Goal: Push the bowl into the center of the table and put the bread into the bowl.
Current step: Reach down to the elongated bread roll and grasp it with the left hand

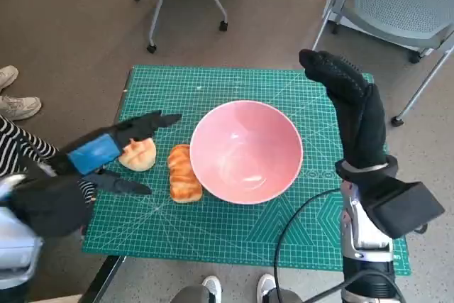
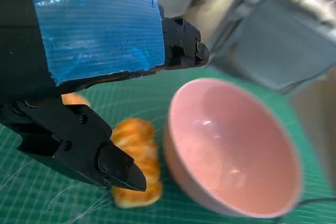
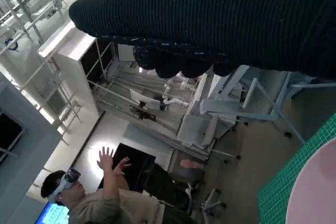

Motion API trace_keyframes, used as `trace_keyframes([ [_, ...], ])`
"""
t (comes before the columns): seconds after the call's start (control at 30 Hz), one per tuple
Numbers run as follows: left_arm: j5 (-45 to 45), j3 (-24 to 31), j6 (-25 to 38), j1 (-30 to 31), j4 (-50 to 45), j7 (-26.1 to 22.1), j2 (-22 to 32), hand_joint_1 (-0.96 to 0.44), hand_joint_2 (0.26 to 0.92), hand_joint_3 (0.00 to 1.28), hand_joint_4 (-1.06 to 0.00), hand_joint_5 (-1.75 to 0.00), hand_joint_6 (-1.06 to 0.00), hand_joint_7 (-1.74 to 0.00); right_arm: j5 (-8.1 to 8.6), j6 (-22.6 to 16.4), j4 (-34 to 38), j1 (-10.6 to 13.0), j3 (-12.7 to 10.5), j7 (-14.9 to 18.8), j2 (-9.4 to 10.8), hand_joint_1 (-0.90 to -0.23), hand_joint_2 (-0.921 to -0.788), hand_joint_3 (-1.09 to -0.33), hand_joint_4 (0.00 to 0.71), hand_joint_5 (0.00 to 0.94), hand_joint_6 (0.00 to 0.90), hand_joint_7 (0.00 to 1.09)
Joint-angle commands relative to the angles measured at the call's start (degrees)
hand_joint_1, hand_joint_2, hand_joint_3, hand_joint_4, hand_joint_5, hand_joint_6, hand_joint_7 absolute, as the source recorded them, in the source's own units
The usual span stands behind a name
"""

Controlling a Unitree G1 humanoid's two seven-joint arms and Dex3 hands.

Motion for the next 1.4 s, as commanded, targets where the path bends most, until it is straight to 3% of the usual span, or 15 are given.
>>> trace_keyframes([
  [0.03,2.92,-3.03,0.24,-1.53,2.12,1.13,-0.79,-0.25,0.713,0.05,-0.14,0.00,-0.24,-0.05,0.45,0.99,0.25,0.73,-0.10,-0.52,0.16,-0.716,-0.921,-0.767,0.246,0.014,0.053,0.64],
  [0.23,4.98,-6.33,-1.32,-3.29,7.56,2.18,-2.94,-0.30,0.724,0.04,-0.14,0.00,-0.24,-0.03,0.48,1.03,0.13,0.81,-0.22,-0.57,0.20,-0.716,-0.921,-0.764,0.249,0.014,0.057,0.65],
  [0.87,10.83,-14.55,3.47,-10.24,20.78,1.65,-7.35,-0.32,0.759,0.02,-0.16,0.00,-0.22,0.00,1.35,1.83,-0.36,1.17,-0.47,-0.22,0.16,-0.715,-0.921,-0.759,0.253,0.012,0.062,0.65],
  [1.4,13.50,-17.16,3.42,-12.03,26.65,2.39,-9.14,-0.33,0.772,0.01,-0.18,-0.01,-0.23,-0.01,1.95,1.92,-0.78,1.67,-0.47,0.08,0.01,-0.718,-0.921,-0.751,0.256,0.010,0.065,0.65],
])
